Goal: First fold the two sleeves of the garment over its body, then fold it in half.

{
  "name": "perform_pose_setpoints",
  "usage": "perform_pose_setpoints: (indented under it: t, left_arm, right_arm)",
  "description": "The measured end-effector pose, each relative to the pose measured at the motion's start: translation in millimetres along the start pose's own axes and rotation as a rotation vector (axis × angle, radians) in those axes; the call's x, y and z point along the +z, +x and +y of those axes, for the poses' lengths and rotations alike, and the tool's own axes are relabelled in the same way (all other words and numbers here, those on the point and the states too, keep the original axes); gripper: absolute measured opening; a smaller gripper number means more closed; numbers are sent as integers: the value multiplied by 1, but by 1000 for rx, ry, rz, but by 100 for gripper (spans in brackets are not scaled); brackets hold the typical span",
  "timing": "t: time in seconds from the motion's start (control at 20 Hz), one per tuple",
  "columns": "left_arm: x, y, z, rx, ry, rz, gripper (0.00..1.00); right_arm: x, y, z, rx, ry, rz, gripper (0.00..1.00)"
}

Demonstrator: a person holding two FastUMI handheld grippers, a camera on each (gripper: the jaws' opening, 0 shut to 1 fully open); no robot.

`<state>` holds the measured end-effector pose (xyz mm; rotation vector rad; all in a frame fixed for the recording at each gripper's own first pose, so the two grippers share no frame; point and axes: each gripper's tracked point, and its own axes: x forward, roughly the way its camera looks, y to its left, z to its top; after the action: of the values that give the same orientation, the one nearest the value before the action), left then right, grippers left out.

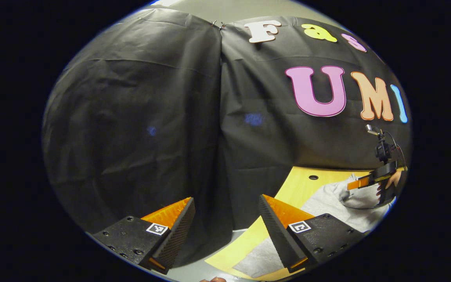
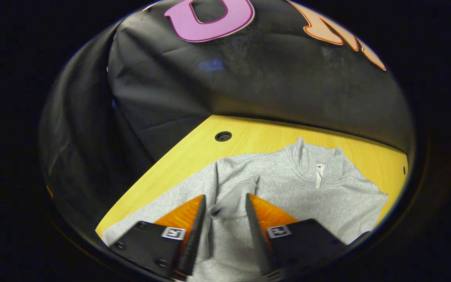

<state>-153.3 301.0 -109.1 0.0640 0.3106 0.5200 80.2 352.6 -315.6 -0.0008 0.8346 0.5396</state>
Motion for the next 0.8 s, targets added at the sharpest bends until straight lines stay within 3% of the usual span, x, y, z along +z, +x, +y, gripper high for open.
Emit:
perform_pose_setpoints:
  t: [0.1,0.15,0.2,0.25,0.5,0.55,0.6,0.8]
  left_arm:
    - [-13,2,-9,-30,-6,25,100]
    - [-22,4,-13,-45,-9,43,95]
    - [-32,6,-17,-61,-14,64,100]
    - [-41,6,-23,-78,-25,89,95]
    - [-99,7,-48,-159,-62,240,96]
    - [-113,4,-51,-168,-59,273,100]
    - [-126,3,-53,-180,-57,300,95]
    - [-168,-5,-60,-187,-85,425,95]
  right_arm:
    - [6,-13,-8,-24,-16,-35,100]
    - [9,-19,-12,-31,-17,-50,99]
    - [10,-28,-15,-35,-14,-65,99]
    - [13,-37,-18,-37,-9,-78,99]
    - [18,-75,-44,-64,11,-131,97]
    - [18,-82,-50,-72,17,-139,97]
    - [17,-86,-56,-80,23,-144,97]
    - [14,-103,-81,-119,40,-150,99]
